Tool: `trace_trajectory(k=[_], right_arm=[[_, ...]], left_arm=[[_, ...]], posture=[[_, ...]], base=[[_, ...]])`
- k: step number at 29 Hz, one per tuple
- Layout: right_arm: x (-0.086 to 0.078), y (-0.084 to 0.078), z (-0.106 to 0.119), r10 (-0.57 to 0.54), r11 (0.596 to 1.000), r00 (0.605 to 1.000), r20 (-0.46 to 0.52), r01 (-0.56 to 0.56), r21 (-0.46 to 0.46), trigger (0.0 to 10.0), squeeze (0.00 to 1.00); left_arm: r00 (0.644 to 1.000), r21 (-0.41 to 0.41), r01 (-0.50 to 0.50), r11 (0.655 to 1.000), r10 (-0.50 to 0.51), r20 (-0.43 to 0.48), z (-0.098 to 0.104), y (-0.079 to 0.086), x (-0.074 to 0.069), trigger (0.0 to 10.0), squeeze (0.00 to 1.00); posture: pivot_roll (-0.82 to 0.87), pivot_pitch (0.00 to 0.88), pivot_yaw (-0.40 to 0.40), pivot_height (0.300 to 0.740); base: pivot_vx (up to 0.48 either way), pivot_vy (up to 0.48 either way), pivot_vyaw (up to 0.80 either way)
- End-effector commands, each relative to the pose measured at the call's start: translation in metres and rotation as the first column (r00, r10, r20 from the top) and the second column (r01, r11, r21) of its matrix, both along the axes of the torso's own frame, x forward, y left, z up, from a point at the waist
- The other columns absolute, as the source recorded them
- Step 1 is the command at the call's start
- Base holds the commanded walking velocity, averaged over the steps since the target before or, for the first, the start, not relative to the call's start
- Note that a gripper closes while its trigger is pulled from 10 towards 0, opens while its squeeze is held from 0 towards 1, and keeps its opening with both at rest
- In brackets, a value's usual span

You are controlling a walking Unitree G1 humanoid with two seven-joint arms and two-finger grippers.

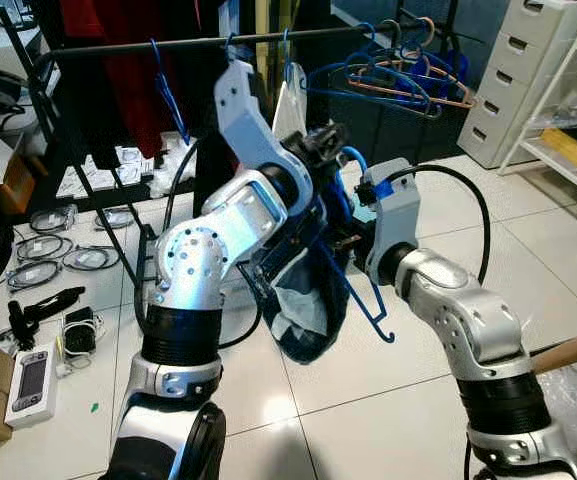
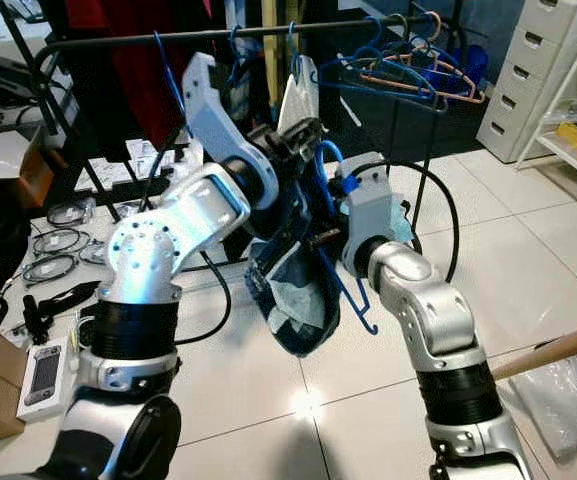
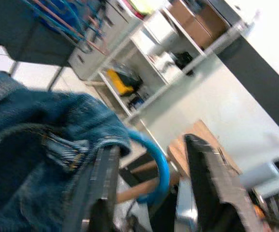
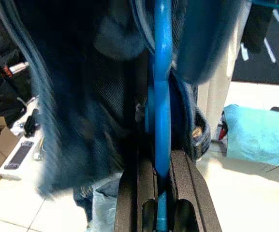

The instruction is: Hang hanger

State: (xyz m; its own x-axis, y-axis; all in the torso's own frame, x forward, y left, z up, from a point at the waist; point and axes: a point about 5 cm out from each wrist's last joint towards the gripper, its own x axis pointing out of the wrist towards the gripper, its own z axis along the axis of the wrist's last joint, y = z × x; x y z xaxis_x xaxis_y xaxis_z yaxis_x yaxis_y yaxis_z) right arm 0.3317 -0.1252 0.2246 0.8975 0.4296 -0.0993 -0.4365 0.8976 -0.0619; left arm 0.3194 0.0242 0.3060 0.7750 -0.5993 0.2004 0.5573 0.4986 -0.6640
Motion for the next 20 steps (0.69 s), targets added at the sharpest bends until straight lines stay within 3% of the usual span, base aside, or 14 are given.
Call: trace_trajectory(k=[1,2,7,8,10,11,12,14,15,16,20], right_arm=[[0.001,0.005,0.011,0.018,1.0,0.998,0.06,-0.019,0.01,10.0,0.0],[0.002,0.005,0.014,0.02,1.0,0.997,0.076,-0.021,0.014,10.0,0.0],[0.002,0.004,0.015,0.021,1.0,0.996,0.086,-0.022,0.017,10.0,0.0],[0.002,0.005,0.016,0.029,0.999,0.995,0.096,-0.031,0.018,10.0,0.0],[0.002,0.005,0.016,0.029,0.999,0.995,0.096,-0.031,0.018,10.0,0.0],[0.002,0.005,0.017,0.038,0.999,0.994,0.103,-0.04,0.016,10.0,0.0],[0.002,0.005,0.017,0.038,0.999,0.994,0.103,-0.04,0.016,10.0,0.0],[0.001,0.006,0.019,0.058,0.998,0.991,0.121,-0.06,0.016,10.0,0.0],[0.001,0.006,0.019,0.058,0.998,0.991,0.121,-0.06,0.016,10.0,0.0],[0.0,0.007,0.021,0.075,0.997,0.987,0.14,-0.079,0.02,10.0,0.0],[-0.002,0.008,0.024,0.1,0.994,0.982,0.161,-0.106,0.027,10.0,0.0]], left_arm=[[0.988,-0.121,0.131,0.984,-0.14,-0.066,-0.014,-0.032,-0.019,10.0,1.0],[0.987,-0.072,0.153,0.986,-0.156,-0.038,-0.018,-0.031,-0.022,10.0,1.0],[0.986,-0.038,0.165,0.986,-0.166,-0.022,-0.021,-0.031,-0.023,10.0,1.0],[0.986,0.028,0.165,0.986,-0.166,0.015,-0.025,-0.027,-0.025,10.0,1.0],[0.986,0.028,0.165,0.986,-0.166,0.015,-0.025,-0.027,-0.025,10.0,1.0],[0.985,0.08,0.163,0.983,-0.166,0.046,-0.027,-0.022,-0.025,10.0,1.0],[0.985,0.08,0.163,0.983,-0.166,0.046,-0.027,-0.022,-0.025,10.0,1.0],[0.978,0.182,0.144,0.973,-0.168,0.123,-0.027,-0.01,-0.026,10.0,1.0],[0.978,0.182,0.144,0.973,-0.168,0.123,-0.027,-0.01,-0.026,10.0,1.0],[0.97,0.201,0.15,0.968,-0.184,0.158,-0.024,-0.005,-0.028,10.0,0.0],[0.962,0.2,0.16,0.967,-0.199,0.19,-0.019,0.001,-0.029,10.0,0.0]], posture=[[-0.08,0.1,0.036,0.74],[-0.08,0.1,0.036,0.74],[-0.08,0.1,0.036,0.74],[-0.08,0.102,0.037,0.74],[-0.08,0.102,0.037,0.74],[-0.07,0.105,0.036,0.74],[-0.07,0.105,0.036,0.74],[-0.07,0.103,0.034,0.74],[-0.07,0.103,0.034,0.74],[-0.07,0.103,0.034,0.74],[-0.07,0.101,0.033,0.74]], base=[[0.0,0.0,0.0],[0.0,0.0,0.0],[0.0,0.0,0.0],[0.0,0.0,0.0],[0.0,0.0,0.0],[0.0,0.0,0.0],[0.0,0.0,0.0],[0.0,0.0,0.0],[0.0,0.0,0.0],[0.0,0.0,0.0],[0.0,0.0,0.0]])
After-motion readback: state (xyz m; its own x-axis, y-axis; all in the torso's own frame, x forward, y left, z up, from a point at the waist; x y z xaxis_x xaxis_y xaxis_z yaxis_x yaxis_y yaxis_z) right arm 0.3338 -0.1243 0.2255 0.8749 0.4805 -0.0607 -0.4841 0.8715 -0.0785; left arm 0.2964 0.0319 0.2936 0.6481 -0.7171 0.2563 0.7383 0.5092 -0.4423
